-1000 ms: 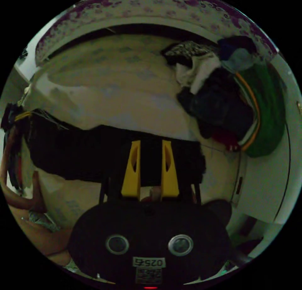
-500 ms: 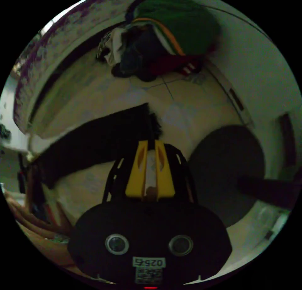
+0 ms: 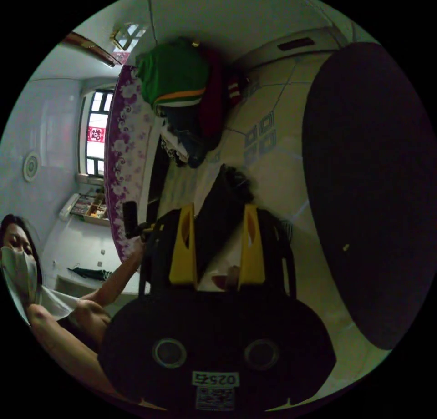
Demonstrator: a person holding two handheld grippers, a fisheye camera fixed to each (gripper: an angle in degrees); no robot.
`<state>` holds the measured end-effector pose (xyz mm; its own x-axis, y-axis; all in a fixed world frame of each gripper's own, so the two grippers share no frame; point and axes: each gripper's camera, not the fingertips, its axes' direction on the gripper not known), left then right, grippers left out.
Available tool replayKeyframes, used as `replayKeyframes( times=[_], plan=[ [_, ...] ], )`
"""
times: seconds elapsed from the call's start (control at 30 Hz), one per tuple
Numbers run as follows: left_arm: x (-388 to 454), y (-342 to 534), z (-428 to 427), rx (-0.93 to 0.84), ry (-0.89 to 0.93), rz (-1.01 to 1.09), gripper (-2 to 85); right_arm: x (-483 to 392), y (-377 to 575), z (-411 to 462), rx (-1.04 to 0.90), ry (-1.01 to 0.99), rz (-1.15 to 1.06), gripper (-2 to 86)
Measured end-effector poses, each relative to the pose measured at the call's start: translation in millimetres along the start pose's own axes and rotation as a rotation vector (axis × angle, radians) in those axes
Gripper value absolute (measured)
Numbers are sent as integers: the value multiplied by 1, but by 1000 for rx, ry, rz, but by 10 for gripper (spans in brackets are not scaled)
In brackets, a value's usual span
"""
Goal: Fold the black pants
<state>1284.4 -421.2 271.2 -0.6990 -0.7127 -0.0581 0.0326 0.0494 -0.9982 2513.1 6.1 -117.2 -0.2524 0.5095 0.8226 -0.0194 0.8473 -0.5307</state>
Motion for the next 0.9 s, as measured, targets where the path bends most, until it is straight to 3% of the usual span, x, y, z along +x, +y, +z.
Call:
replayKeyframes(
  times=[0.3,0.6,0.7,0.77,0.9],
  plan=[
    [-101,43,113,-237,101,104,85,14,0,-34,-41,107,-123,49],
    [-184,173,132,-19,212,254,135,-29,26,-95,-49,110,-560,4],
    [-207,210,162,-73,327,376,89,-38,40,-113,-71,121,-642,3],
    [-231,238,182,-151,515,408,12,-25,49,-128,-64,111,-634,3],
    [-252,291,193,-152,584,447,-13,-6,59,-158,-50,38,-605,6]
  ],
)
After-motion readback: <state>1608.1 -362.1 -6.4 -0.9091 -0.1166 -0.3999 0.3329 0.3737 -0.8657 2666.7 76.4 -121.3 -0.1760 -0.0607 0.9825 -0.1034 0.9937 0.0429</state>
